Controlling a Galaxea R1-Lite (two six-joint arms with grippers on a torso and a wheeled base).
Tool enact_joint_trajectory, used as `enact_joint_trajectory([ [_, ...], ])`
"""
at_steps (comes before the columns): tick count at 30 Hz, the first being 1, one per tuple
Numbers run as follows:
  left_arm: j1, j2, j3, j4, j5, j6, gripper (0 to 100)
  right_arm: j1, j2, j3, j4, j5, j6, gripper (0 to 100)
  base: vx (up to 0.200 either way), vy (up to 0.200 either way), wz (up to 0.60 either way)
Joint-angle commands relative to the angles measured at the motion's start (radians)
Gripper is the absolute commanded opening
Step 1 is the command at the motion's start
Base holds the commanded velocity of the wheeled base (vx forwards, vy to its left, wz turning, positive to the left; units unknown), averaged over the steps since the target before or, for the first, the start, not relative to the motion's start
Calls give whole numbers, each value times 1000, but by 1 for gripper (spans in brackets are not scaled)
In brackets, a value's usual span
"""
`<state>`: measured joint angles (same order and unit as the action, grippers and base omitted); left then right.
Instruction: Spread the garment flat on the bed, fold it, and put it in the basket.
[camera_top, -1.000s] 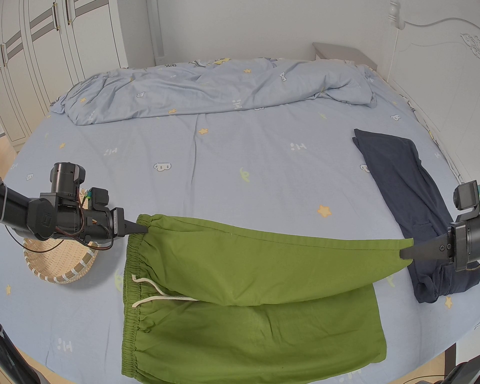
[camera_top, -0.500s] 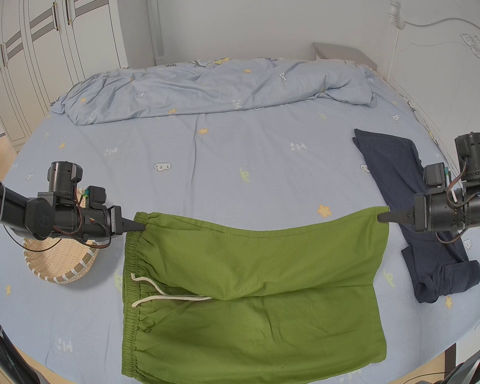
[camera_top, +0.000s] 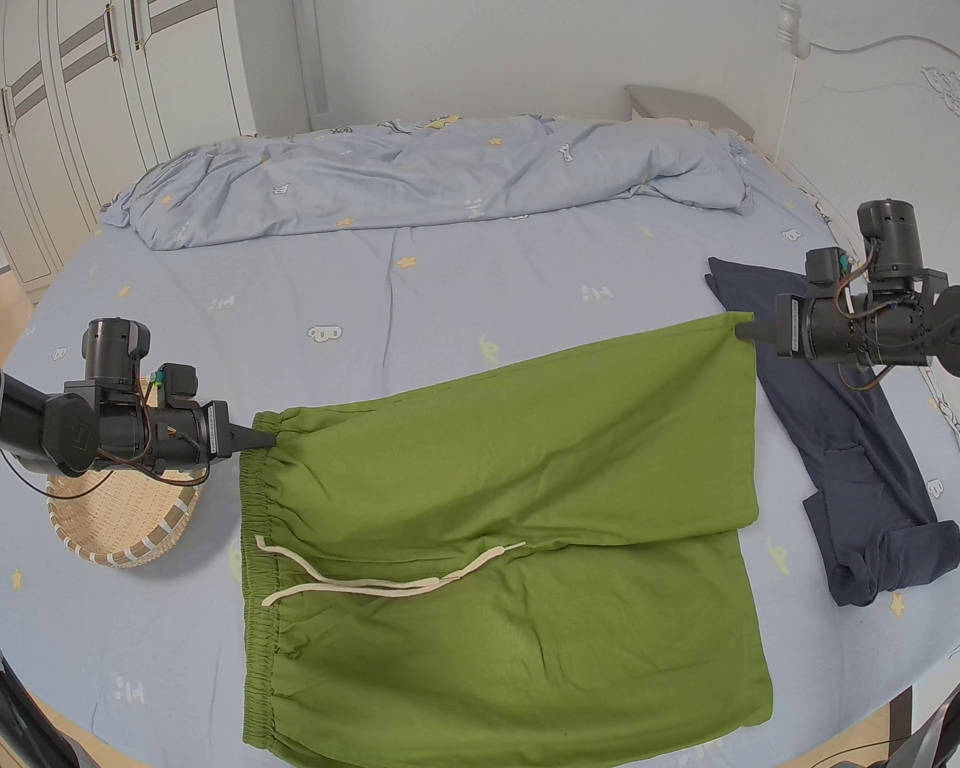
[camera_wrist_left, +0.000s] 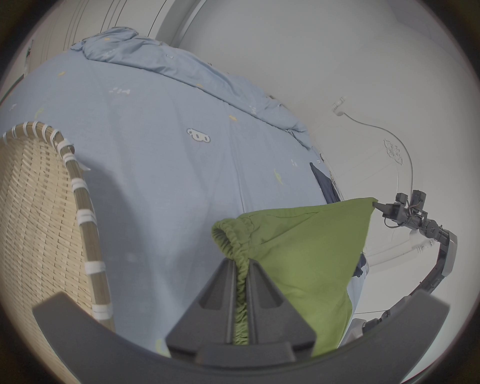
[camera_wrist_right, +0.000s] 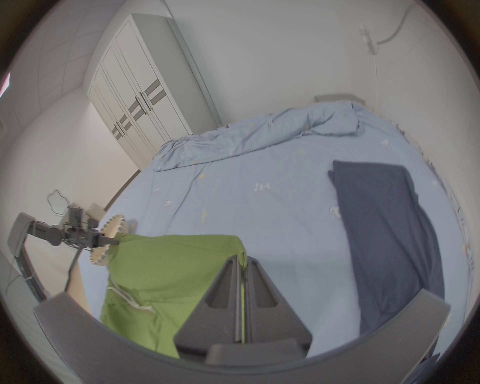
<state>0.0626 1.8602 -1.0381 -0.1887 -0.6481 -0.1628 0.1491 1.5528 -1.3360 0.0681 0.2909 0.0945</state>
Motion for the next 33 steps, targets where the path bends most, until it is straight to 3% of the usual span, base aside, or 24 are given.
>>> enact_joint_trajectory([
  [1, 19, -3, 0, -20, 1, 0, 0, 6, 122, -108, -27, -62, -39, 0, 0, 0, 0],
  [12, 22, -4, 0, -57, 8, 3, 0, 15, 236, -183, -106, -78, -56, 0, 0, 0, 0],
  [17, 20, 2, 0, -83, 27, 5, 0, 29, 302, -213, -143, -121, -68, 0, 0, 0, 0],
  [33, 19, 57, -25, -146, 62, 3, 0, 23, 487, -399, -146, -176, -70, 0, 0, 0, 0],
])
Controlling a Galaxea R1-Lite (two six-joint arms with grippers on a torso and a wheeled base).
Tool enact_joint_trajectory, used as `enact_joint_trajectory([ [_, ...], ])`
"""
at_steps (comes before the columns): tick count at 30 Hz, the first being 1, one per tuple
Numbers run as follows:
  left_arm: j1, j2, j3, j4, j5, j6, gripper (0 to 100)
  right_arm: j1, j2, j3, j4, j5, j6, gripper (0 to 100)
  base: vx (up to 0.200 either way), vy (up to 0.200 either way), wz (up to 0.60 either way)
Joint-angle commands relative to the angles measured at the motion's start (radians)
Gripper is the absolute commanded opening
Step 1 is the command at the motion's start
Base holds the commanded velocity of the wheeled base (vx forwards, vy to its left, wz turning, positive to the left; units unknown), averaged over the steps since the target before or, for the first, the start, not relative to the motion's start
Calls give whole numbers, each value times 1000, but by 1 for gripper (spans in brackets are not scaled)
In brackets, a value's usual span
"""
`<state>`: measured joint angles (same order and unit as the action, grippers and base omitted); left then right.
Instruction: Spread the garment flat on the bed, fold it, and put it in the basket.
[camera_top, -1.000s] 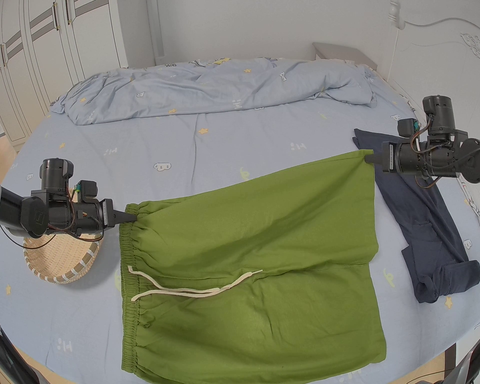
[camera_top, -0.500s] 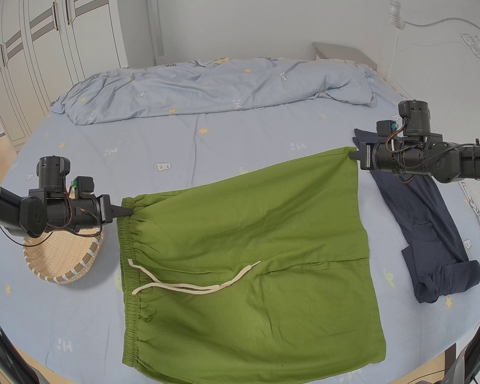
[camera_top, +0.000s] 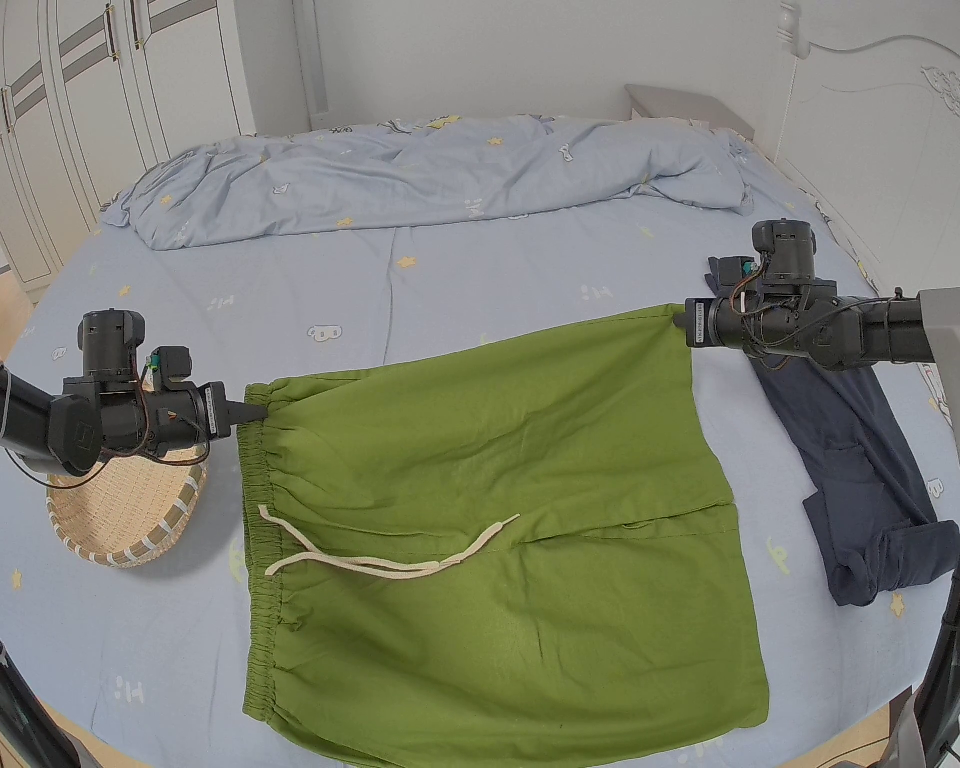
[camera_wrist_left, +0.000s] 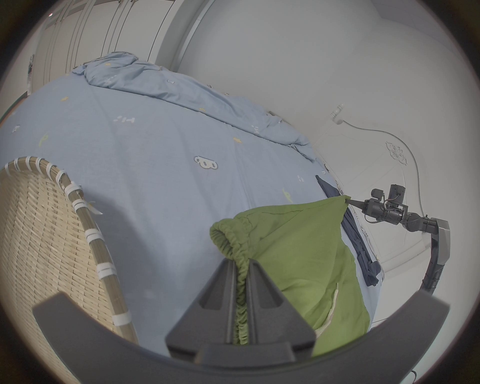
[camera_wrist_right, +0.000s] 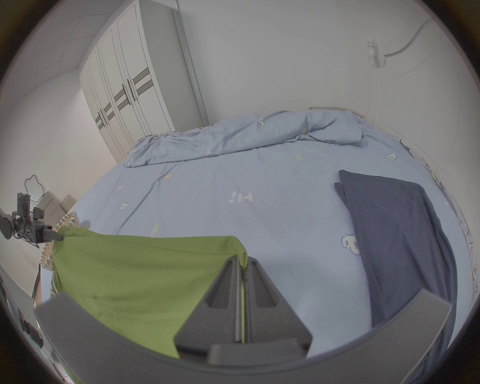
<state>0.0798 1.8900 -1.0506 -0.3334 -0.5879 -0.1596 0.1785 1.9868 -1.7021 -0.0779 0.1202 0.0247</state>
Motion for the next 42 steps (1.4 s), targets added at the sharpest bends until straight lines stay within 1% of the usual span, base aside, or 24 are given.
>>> enact_joint_trajectory([
  [1, 2, 32, -17, -1, 5, 0, 0, -7, 60, -37, 0, -7, 0, 0, 0, 0, 0],
  [5, 2, 49, -31, -1, 34, -1, 0, -10, 87, -67, 1, -7, 0, 0, 0, 0, 0],
  [15, -6, 60, -46, -1, 36, -8, 0, -8, 118, -97, 3, -7, 1, 0, 0, 0, 0],
  [23, -28, 97, -77, -1, 37, -6, 0, -5, 141, -119, 6, -7, 1, 0, 0, 0, 0],
  [24, -29, 98, -78, -1, 37, -5, 100, -2, 144, -120, 6, -7, 1, 100, 0, 0, 0],
  [32, -48, 104, -89, -1, 39, -1, 100, 1, 155, -142, 3, -7, 3, 100, 0, 0, 0],
  [36, -63, 73, -80, -1, 43, -3, 100, -10, 142, -137, 7, -7, 11, 100, 0, 0, 0],
  [38, -64, 35, -65, -1, 49, -6, 100, -25, 106, -126, 9, -7, 14, 100, 0, 0, 0],
  [42, -58, -97, 32, -1, 53, -12, 100, -67, -40, 7, 41, -16, 70, 100, 0, 0, 0],
])
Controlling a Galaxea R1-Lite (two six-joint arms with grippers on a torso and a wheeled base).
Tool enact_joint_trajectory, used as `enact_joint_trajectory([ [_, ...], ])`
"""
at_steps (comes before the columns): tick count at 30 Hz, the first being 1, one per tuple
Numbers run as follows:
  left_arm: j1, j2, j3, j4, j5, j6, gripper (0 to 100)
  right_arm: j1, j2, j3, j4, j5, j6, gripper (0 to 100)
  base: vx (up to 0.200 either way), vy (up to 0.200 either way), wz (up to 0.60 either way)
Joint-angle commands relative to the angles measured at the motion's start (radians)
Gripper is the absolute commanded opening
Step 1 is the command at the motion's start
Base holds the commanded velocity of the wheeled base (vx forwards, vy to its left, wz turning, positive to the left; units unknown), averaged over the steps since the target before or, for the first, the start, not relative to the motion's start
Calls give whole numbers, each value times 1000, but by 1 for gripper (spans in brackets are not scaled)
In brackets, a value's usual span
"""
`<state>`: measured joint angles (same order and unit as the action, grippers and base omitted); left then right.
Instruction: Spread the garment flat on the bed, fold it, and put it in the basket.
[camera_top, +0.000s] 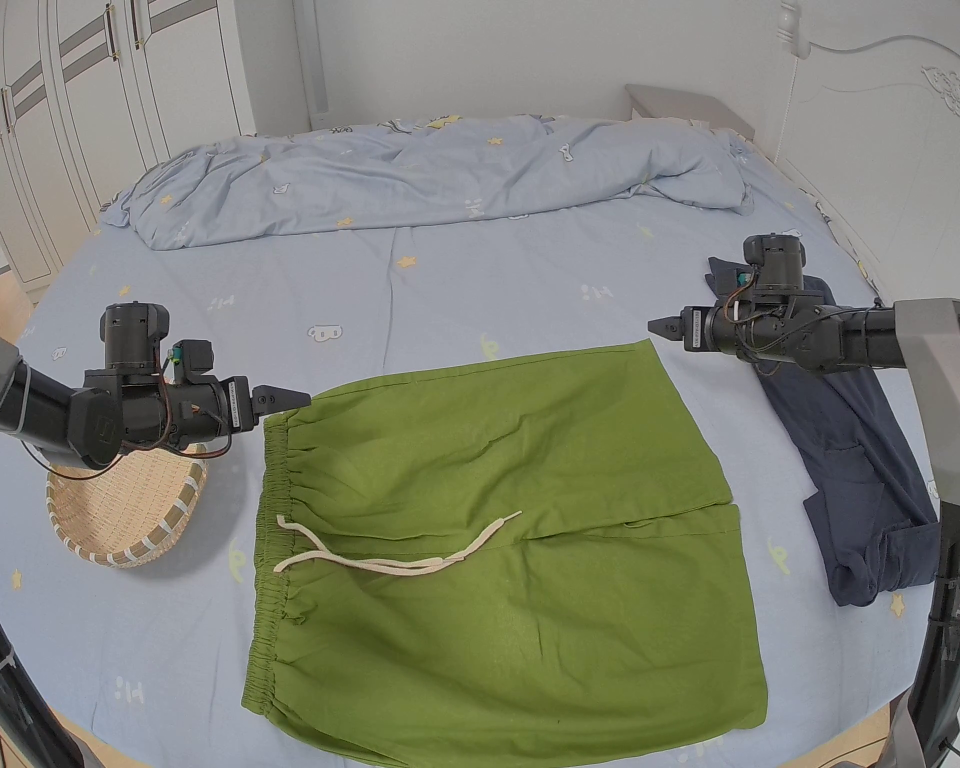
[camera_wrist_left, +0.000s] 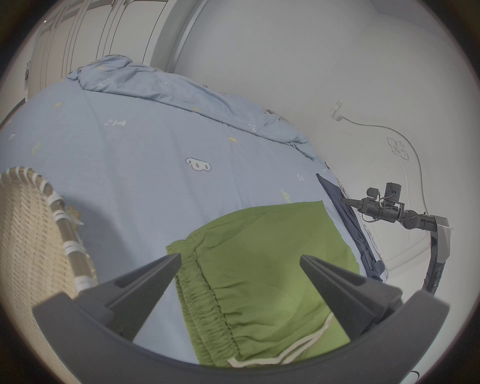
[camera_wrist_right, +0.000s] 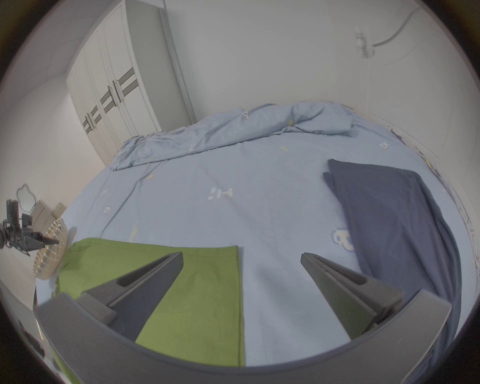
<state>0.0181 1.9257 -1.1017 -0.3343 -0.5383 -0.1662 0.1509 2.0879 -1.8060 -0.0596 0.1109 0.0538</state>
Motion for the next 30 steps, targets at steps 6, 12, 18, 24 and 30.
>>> enact_joint_trajectory([
  [6, 5, -304, 333, 0, 1, -18, 100, -51, -376, 507, 14, 18, 189, 100, 0, 0, 0],
  [12, 39, -450, 585, 1, -6, -64, 100, -57, -508, 804, -25, 75, 236, 100, 0, 0, 0],
  [18, 66, -521, 784, 1, -8, -58, 100, -65, -549, 913, -36, 75, 285, 100, 0, 0, 0],
  [24, 45, -518, 878, 1, -9, -39, 100, -47, -603, 965, -49, 75, 282, 100, 0, 0, 0],
  [30, 36, -441, 887, 1, -11, -21, 100, -33, -618, 975, -49, 75, 282, 100, 0, 0, 0],
])
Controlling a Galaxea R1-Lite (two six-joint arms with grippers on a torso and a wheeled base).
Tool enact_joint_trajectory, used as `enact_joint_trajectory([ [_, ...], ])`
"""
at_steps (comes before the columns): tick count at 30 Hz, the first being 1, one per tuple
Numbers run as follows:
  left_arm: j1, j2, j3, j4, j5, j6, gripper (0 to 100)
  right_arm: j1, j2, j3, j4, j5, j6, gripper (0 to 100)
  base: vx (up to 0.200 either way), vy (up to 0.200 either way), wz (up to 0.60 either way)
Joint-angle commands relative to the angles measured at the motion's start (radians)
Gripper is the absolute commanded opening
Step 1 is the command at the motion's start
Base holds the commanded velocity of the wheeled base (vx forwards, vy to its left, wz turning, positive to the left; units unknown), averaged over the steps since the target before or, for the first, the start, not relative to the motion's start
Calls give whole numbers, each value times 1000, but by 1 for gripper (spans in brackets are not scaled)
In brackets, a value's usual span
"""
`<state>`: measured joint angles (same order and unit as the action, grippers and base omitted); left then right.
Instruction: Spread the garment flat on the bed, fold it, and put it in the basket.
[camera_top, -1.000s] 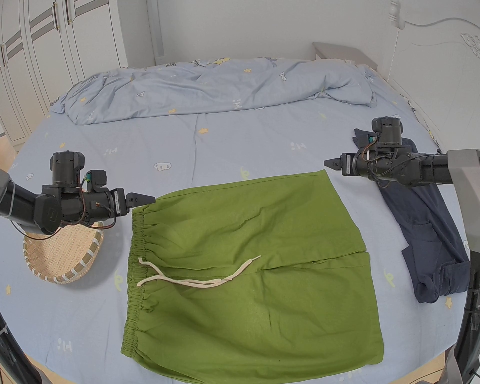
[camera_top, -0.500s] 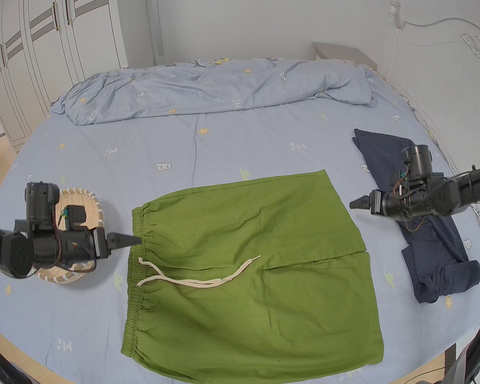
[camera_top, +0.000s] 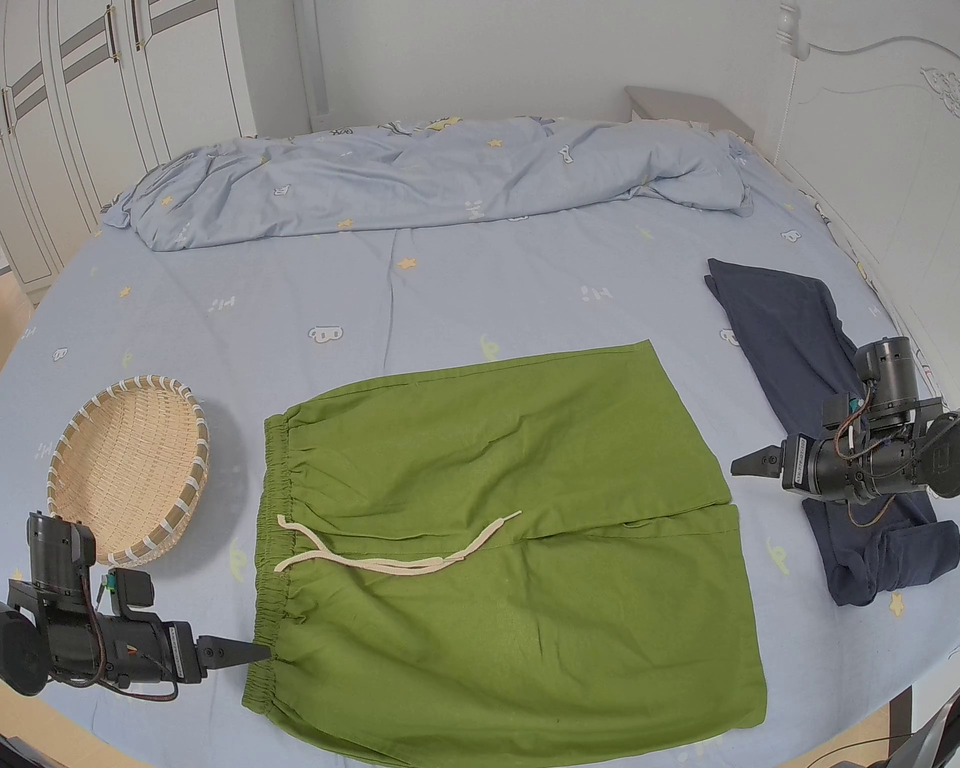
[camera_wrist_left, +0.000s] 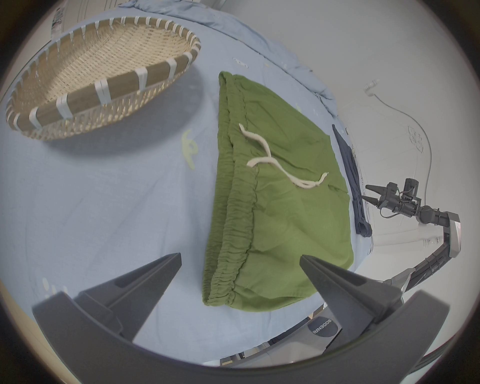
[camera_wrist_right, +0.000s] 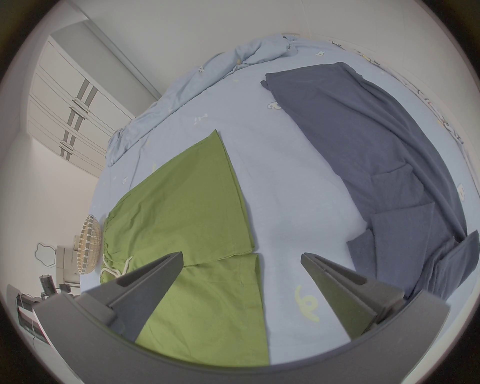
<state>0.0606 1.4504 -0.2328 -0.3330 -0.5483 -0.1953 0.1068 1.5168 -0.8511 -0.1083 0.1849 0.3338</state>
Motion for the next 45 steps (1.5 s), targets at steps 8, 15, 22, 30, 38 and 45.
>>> enact_joint_trajectory([
  [8, -30, 169, 9, -1, -45, 53, 100, 11, -69, 40, -1, 1, 2, 100, 0, 0, 0],
  [15, -44, 203, 6, -1, -85, 56, 100, 11, -69, 47, -1, -1, -1, 100, 0, 0, 0],
  [22, -41, 245, 7, -1, -82, 60, 100, 11, -69, 49, -2, -1, -1, 100, 0, 0, 0],
  [30, -79, 254, -2, -14, -110, 50, 100, 11, -69, 49, -2, -1, 1, 100, 0, 0, 0],
  [38, -73, 257, -2, -14, -133, 40, 100, 10, -69, 49, -2, -1, 2, 100, 0, 0, 0],
  [45, -59, 249, 20, -14, -131, 42, 0, 5, -69, 49, -4, -1, 2, 100, 0, 0, 0],
])
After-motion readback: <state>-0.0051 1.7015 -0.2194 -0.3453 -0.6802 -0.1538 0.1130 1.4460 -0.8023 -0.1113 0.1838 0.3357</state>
